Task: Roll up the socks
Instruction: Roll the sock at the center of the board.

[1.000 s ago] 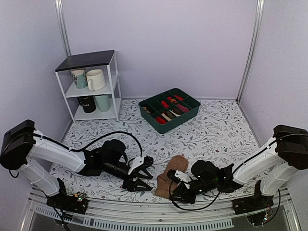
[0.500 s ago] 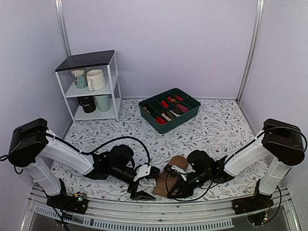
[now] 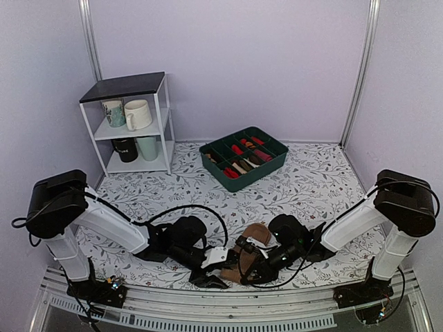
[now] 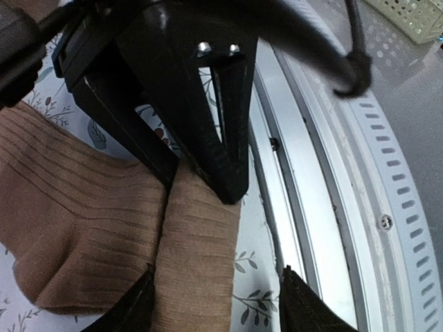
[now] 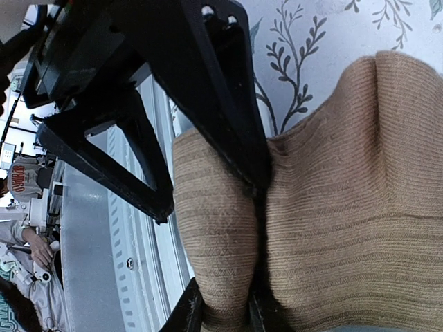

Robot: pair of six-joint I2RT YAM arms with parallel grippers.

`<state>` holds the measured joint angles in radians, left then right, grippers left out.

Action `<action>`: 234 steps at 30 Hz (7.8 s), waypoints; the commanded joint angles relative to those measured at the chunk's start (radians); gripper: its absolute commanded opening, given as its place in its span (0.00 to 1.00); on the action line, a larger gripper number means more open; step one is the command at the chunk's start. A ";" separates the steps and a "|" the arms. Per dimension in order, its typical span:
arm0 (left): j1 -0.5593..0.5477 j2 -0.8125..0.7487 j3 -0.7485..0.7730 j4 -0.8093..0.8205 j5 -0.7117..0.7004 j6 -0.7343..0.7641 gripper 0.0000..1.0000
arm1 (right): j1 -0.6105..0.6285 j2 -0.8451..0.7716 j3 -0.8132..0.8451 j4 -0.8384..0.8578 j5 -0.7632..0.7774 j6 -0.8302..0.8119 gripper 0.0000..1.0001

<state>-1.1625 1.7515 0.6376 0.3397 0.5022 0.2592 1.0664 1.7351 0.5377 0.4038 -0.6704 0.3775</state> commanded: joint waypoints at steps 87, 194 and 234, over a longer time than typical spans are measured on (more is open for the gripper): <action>0.150 -0.045 0.051 -0.179 0.125 -0.304 0.25 | 0.305 -0.014 -0.014 -0.162 0.521 -0.248 0.18; 0.151 0.137 -0.025 -0.165 0.216 -0.483 0.12 | 0.257 -0.002 0.056 0.008 0.535 -0.536 0.19; -0.039 -0.200 -0.169 0.066 -0.248 -0.060 0.68 | -0.002 0.238 0.175 -0.361 -0.039 -0.138 0.17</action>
<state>-1.1873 1.5139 0.4377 0.4065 0.2634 0.1867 1.0576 1.8877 0.7601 0.2733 -0.7441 0.2249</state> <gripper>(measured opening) 0.705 0.172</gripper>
